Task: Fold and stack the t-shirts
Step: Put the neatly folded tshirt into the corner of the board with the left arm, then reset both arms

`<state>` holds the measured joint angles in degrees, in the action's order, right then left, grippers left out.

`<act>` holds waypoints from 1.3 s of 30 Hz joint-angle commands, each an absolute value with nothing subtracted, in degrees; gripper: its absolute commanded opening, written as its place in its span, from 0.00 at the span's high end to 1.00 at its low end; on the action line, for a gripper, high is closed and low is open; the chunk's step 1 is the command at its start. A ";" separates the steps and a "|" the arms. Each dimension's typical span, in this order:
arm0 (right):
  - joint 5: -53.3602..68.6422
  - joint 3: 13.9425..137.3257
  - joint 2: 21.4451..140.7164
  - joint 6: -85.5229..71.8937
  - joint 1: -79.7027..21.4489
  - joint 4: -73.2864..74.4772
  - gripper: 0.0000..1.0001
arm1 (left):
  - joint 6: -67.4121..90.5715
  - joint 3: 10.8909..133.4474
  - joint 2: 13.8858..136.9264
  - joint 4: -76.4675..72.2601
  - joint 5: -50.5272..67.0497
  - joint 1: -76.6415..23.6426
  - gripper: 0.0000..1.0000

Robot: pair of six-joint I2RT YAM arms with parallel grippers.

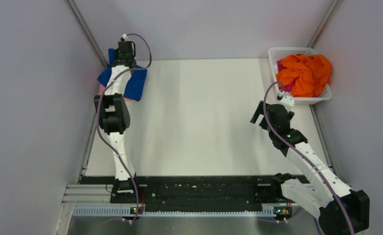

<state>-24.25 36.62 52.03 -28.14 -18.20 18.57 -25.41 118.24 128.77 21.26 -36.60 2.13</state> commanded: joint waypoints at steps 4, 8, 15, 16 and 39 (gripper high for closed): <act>-27.08 38.73 52.05 -28.57 -17.93 18.28 0.01 | -25.00 125.19 134.62 15.62 -37.04 4.47 1.00; -27.79 39.39 53.11 -28.34 -18.00 18.50 0.01 | -24.89 125.77 136.89 12.85 -38.27 5.36 1.00; -28.02 40.27 54.67 -28.30 -18.02 18.97 0.01 | -21.37 127.80 139.40 12.31 -42.50 6.92 0.01; -28.06 40.40 54.61 -28.31 -18.00 19.10 0.01 | -20.22 127.90 138.97 12.41 -42.50 6.90 0.01; -16.39 34.37 44.50 -30.44 -18.02 20.83 0.01 | 29.06 61.96 81.94 6.43 4.16 -4.50 0.01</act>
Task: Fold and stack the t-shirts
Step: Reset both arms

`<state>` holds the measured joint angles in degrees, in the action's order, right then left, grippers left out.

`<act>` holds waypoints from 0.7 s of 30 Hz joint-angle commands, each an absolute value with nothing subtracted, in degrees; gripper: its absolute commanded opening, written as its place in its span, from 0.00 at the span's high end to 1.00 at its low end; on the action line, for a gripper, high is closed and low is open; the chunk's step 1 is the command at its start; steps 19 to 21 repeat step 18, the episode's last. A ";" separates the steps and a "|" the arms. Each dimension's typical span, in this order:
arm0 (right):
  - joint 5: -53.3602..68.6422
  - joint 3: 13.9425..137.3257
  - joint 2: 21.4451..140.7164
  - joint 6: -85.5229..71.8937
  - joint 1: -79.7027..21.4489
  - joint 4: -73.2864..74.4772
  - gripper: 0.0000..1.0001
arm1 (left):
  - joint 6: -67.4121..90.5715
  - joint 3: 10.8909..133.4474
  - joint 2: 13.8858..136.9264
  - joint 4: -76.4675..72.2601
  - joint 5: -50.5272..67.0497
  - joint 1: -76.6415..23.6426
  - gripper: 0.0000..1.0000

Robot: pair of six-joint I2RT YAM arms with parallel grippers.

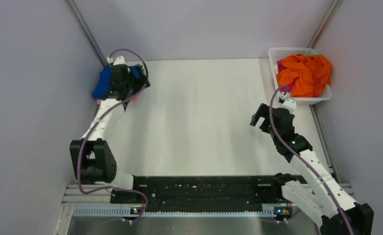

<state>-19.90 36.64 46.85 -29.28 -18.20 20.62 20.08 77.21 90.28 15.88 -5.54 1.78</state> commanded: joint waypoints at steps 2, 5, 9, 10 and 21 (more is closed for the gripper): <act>-16.01 33.06 43.47 -30.73 -17.98 20.91 0.01 | 29.84 53.96 76.77 4.44 4.41 -9.15 0.01; -16.16 31.12 42.06 -31.31 -17.96 20.70 0.01 | 30.70 44.62 70.93 3.51 1.22 -16.03 0.01; -17.75 29.24 40.62 -31.45 -17.97 21.03 0.01 | 33.31 38.17 66.29 2.96 0.59 -18.44 0.01; -18.02 28.70 40.17 -31.49 -18.00 21.04 0.01 | 33.60 37.06 65.55 2.29 1.85 -18.50 0.01; -18.51 27.22 36.83 -32.24 -17.98 20.60 0.01 | 33.66 35.04 61.81 3.09 -2.89 -18.53 0.01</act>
